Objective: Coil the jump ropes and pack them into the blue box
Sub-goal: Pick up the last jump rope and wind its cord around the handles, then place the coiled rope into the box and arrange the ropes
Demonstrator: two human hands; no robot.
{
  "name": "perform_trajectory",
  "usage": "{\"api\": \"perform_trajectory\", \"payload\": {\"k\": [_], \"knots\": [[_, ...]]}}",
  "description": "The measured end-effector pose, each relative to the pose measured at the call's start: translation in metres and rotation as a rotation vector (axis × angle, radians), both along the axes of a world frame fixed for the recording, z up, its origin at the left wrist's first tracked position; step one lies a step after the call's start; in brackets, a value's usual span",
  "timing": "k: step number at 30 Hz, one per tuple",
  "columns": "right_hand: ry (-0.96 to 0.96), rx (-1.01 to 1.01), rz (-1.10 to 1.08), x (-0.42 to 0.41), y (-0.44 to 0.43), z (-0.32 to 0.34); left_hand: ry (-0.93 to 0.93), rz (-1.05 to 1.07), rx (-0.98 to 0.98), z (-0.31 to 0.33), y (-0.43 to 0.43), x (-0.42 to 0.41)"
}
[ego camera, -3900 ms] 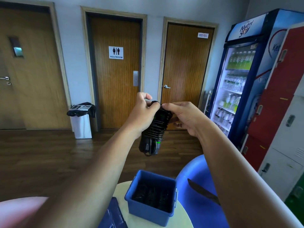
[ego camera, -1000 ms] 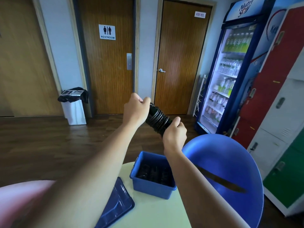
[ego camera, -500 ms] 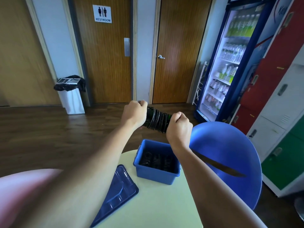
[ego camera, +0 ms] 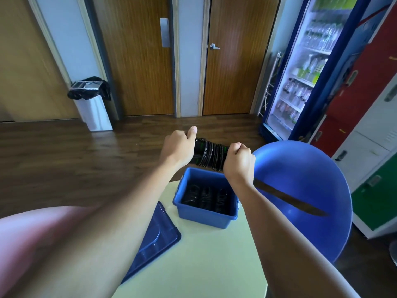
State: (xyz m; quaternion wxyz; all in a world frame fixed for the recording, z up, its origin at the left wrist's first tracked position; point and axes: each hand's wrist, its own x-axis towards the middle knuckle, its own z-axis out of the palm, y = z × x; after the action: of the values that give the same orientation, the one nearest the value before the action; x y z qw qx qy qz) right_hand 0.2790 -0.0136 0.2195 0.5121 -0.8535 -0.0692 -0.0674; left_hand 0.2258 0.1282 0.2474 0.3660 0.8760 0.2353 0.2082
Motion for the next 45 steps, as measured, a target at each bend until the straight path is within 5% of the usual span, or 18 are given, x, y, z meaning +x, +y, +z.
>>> {"api": "perform_trajectory", "payload": {"k": [7, 13, 16, 20, 25, 30, 45], "knots": [[0.177, -0.026, 0.082, 0.058, 0.013, -0.035, 0.136, 0.15, -0.249, -0.061, 0.016, 0.054], [0.72, 0.524, 0.105, 0.091, 0.022, -0.1, 0.152, 0.401, -0.748, -0.133, 0.009, 0.08], [0.838, 0.579, 0.12, 0.085, 0.029, -0.143, 0.151, 0.457, -0.865, -0.173, 0.0, 0.088], [0.886, 0.522, 0.043, 0.09, 0.027, -0.185, 0.271, 0.303, -0.778, -0.204, -0.009, 0.09], [0.971, 0.399, 0.09, 0.108, 0.02, -0.211, 0.63, -0.002, -0.408, -0.23, 0.001, 0.088], [0.904, 0.156, 0.101, 0.114, 0.021, -0.232, 0.799, -0.203, -0.175, -0.252, -0.001, 0.092], [0.683, -0.676, 0.468, 0.135, 0.009, -0.215, 1.228, -0.483, -0.061, -0.248, -0.013, 0.1]]}}
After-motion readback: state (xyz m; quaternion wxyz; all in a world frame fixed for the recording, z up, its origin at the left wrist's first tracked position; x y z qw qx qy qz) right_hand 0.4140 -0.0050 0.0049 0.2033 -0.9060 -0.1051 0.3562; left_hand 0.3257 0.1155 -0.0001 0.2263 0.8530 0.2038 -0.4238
